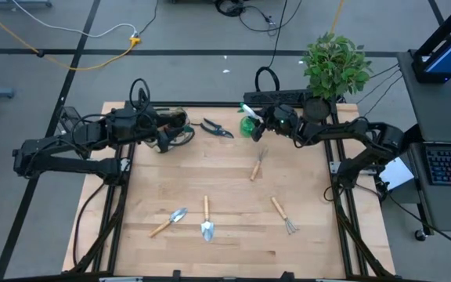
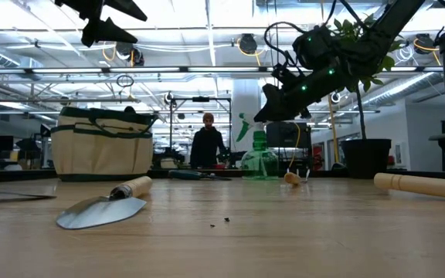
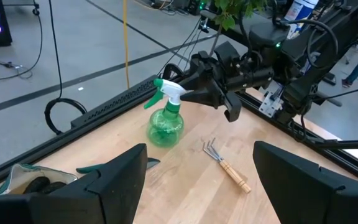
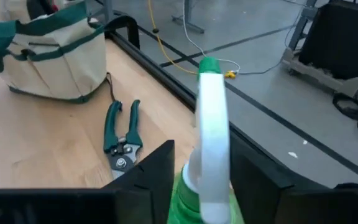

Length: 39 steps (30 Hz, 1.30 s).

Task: Pick & Place Garden tools in Gardening bag
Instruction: Put the green spray bottle into the gardening bag

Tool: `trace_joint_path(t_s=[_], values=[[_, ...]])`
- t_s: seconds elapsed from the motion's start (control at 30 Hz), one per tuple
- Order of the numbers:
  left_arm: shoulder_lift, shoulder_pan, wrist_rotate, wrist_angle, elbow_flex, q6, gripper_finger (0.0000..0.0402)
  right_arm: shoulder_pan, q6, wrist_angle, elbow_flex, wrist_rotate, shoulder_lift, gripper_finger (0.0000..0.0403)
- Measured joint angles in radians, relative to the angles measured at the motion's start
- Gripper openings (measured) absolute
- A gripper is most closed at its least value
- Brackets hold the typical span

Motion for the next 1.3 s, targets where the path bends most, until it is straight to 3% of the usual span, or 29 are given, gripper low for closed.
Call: trace_joint_path(t_s=[0.3, 0.73, 1.07, 1.3], values=[[0.0, -0.001, 0.009, 0.0, 0.0, -0.03, 0.0299, -0.011, 0.029, -0.024, 0.0, -0.001, -0.001, 0.0042], [0.013, -0.052, 0.009, 0.008, 0.0, -0.032, 0.0298, 0.002, 0.057, -0.038, 0.0, -0.031, -0.018, 0.0044], [0.189, -0.091, 0.015, 0.088, 0.0, -0.019, 0.0298, 0.093, 0.06, -0.043, 0.0, -0.055, -0.244, 0.0044], [0.324, -0.118, 0.054, 0.336, 0.0, 0.021, 0.0298, 0.165, 0.135, -0.039, 0.0, -0.123, -0.413, 0.0044]])
